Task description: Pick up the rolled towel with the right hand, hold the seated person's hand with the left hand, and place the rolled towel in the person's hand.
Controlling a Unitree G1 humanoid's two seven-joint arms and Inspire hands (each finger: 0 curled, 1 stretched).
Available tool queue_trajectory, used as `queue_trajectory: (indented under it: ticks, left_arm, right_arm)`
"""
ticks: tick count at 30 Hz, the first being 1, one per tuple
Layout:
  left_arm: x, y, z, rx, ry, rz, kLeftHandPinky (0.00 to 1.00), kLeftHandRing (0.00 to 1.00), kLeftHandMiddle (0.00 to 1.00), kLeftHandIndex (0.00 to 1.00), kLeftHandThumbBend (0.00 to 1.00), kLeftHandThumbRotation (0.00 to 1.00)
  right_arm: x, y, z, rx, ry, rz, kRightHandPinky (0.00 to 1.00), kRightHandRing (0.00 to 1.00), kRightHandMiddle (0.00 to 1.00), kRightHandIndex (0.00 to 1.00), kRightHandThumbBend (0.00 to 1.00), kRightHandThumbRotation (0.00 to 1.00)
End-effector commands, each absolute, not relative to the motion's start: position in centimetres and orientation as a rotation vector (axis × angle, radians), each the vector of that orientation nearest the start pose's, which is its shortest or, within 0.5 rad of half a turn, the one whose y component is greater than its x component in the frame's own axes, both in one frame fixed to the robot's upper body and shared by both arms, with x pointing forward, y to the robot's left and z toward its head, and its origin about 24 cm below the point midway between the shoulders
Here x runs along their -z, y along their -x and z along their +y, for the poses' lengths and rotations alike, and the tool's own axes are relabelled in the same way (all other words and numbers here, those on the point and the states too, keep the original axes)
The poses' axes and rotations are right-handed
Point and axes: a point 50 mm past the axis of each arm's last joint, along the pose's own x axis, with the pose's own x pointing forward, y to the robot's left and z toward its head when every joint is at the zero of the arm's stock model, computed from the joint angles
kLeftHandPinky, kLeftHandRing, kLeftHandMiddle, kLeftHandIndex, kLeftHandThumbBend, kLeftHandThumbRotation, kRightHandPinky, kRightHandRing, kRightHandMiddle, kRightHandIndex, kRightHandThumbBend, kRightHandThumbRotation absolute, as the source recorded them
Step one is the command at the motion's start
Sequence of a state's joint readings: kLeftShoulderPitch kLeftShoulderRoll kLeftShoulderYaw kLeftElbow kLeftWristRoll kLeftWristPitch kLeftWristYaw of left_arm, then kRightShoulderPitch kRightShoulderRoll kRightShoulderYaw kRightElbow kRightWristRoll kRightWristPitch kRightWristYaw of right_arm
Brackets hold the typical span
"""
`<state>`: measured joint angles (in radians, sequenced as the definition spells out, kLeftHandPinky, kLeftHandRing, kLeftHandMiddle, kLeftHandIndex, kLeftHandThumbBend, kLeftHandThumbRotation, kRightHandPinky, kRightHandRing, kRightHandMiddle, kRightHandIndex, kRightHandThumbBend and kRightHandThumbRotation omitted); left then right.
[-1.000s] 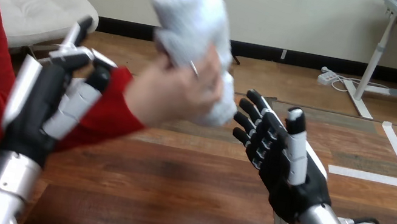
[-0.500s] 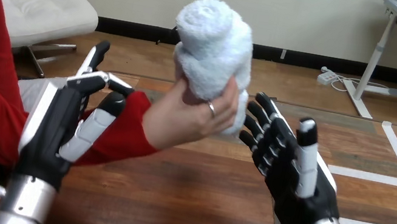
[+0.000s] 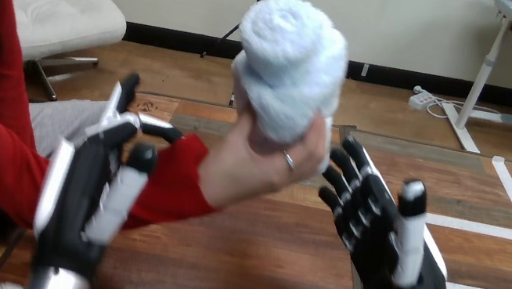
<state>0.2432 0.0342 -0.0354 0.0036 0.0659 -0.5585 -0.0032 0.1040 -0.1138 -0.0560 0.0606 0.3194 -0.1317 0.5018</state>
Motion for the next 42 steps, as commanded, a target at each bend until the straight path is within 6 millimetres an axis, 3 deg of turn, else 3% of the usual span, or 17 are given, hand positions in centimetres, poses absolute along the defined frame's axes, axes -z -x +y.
queue_trajectory:
  ticks: [1, 17, 42]
  left_arm:
    - [-4.9, -18.5, 14.2, 0.062, -0.042, -0.373, 1.0, 1.0, 1.0, 1.0, 1.0, 1.0]
    - [-4.0, -16.5, 14.3, 0.091, -0.072, -0.365, 1.0, 1.0, 1.0, 1.0, 1.0, 1.0]
    - [-3.9, -16.6, 14.8, 0.121, -0.095, -0.362, 1.0, 1.0, 1.0, 1.0, 1.0, 1.0]
  right_arm:
    - [-4.2, -22.2, -17.1, -0.369, -0.197, -0.145, 1.0, 1.0, 0.98, 1.0, 1.0, 1.0]
    - [-3.7, -20.0, -17.6, -0.34, -0.2, -0.148, 1.0, 0.98, 0.95, 0.98, 1.0, 1.0]
    - [-4.2, -19.3, -18.5, -0.323, -0.223, -0.175, 0.97, 0.93, 0.91, 0.92, 1.0, 1.0]
